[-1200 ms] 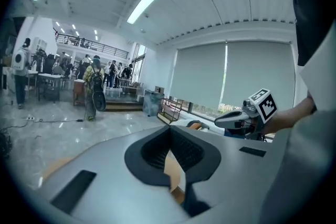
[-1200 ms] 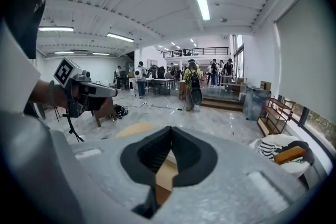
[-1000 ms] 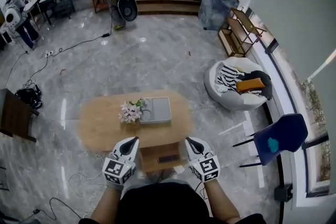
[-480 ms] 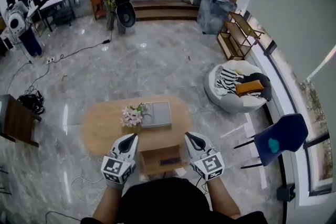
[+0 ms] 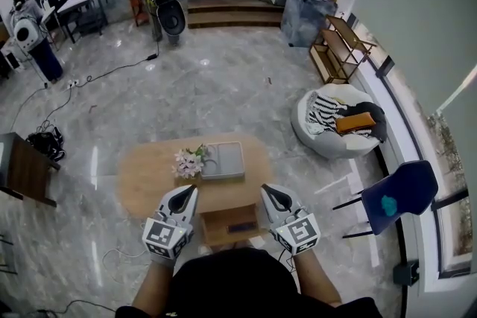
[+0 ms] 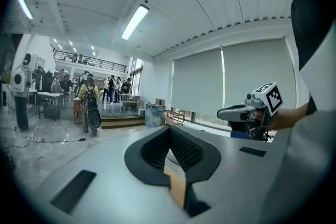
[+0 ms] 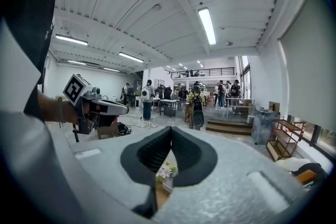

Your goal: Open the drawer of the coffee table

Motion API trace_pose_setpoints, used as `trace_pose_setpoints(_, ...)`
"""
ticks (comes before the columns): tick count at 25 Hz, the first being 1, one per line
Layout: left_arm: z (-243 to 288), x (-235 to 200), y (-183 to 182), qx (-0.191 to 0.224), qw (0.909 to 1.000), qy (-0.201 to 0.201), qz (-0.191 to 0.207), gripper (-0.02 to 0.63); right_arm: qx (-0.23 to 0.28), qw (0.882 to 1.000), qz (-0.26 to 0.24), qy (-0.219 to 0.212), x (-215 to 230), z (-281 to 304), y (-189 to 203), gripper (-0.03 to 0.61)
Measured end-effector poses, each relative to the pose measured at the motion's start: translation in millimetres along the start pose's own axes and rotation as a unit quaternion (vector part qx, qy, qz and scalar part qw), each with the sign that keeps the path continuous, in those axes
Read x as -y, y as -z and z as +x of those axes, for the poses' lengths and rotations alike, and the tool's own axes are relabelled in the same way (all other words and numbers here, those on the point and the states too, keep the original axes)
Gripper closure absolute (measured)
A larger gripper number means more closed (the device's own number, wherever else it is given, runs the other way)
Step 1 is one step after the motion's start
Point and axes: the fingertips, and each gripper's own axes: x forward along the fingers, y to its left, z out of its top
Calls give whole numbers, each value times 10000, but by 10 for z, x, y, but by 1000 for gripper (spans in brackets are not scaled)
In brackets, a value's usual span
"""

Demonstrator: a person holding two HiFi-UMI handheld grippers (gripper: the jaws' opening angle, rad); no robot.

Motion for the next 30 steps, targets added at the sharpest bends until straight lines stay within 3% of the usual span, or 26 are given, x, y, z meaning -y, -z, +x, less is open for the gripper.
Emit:
trace_pose_setpoints(18,-172,110,11,-10,9999,-154,-32,598,-5,9999,167,18,-49,-197,48,580)
trace_pose_setpoints(30,-146,247,124,-109,9999,-3,88,598,-42,9998,179,79,-58,-312,109,580)
